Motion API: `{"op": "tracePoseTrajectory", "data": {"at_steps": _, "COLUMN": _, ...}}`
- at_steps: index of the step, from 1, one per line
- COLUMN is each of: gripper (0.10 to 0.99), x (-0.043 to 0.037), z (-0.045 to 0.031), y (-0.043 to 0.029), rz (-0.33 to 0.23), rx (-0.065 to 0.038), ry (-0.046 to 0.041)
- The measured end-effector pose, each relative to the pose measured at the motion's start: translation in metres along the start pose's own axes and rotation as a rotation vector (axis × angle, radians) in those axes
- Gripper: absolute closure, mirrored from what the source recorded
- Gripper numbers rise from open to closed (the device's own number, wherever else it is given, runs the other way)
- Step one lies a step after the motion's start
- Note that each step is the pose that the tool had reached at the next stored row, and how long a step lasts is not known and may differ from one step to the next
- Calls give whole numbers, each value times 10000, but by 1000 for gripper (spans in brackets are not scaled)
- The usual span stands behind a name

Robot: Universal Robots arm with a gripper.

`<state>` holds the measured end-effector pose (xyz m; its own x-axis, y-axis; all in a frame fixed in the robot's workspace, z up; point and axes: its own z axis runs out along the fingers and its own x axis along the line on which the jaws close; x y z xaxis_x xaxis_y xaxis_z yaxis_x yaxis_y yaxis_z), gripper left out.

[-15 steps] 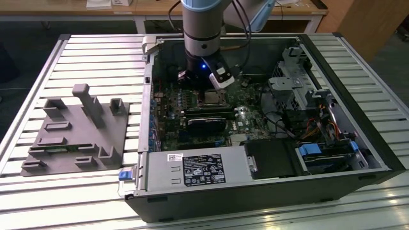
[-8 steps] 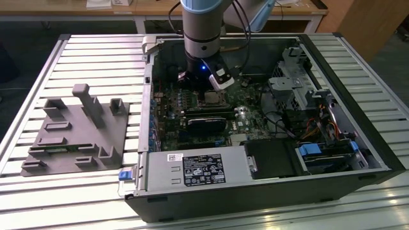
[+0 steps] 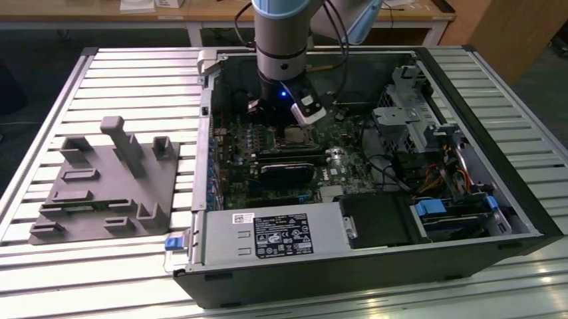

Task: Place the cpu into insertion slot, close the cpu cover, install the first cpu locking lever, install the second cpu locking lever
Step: 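Close the cpu cover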

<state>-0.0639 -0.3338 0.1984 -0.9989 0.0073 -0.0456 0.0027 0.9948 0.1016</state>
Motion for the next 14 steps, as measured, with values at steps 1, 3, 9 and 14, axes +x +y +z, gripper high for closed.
{"op": "tracePoseTrajectory", "data": {"at_steps": 1, "gripper": 980, "x": -2, "z": 0, "y": 0, "rz": 1, "rx": 0, "ry": 1}}
{"op": "tracePoseTrajectory", "data": {"at_steps": 3, "gripper": 980, "x": -9, "z": 0, "y": 0, "rz": 0, "rx": 1, "ry": 1}}
{"op": "tracePoseTrajectory", "data": {"at_steps": 9, "gripper": 980, "x": -33, "z": 2, "y": 0, "rz": 1, "rx": -3, "ry": 4}}
{"op": "tracePoseTrajectory", "data": {"at_steps": 14, "gripper": 980, "x": -38, "z": -4, "y": 1, "rz": 2, "rx": -11, "ry": 9}}
